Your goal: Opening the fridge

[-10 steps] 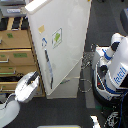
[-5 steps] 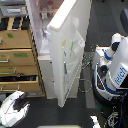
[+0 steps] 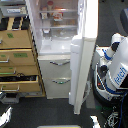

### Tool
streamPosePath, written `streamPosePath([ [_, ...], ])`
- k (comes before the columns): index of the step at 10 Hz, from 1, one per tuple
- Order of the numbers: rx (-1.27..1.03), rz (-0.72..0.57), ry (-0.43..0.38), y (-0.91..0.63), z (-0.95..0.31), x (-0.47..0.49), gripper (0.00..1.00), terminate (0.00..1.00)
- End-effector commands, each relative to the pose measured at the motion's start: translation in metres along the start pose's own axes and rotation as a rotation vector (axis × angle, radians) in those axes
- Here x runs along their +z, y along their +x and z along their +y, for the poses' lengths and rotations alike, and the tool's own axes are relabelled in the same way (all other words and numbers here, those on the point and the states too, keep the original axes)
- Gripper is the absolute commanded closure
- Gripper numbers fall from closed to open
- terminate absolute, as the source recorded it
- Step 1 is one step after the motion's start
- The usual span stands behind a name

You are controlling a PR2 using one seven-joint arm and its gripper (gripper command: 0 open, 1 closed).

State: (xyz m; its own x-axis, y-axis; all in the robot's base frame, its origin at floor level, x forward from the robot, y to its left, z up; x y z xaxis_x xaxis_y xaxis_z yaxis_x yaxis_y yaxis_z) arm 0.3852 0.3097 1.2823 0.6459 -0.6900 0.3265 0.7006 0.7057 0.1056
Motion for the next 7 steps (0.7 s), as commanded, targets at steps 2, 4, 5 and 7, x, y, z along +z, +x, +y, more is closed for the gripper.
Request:
streamPosePath([
  [2,0.222,0.322,-0.055,0.184,0.168,-0.353,0.0,0.0],
  [4,0.168,0.341,-0.041,0.295,0.134,-0.377,0.0,0.0],
  [5,0.119,0.328,-0.039,0.346,0.095,-0.369,0.0,0.0],
  [7,-0.092,0.278,0.012,0.485,-0.063,-0.317,0.0,0.0],
])
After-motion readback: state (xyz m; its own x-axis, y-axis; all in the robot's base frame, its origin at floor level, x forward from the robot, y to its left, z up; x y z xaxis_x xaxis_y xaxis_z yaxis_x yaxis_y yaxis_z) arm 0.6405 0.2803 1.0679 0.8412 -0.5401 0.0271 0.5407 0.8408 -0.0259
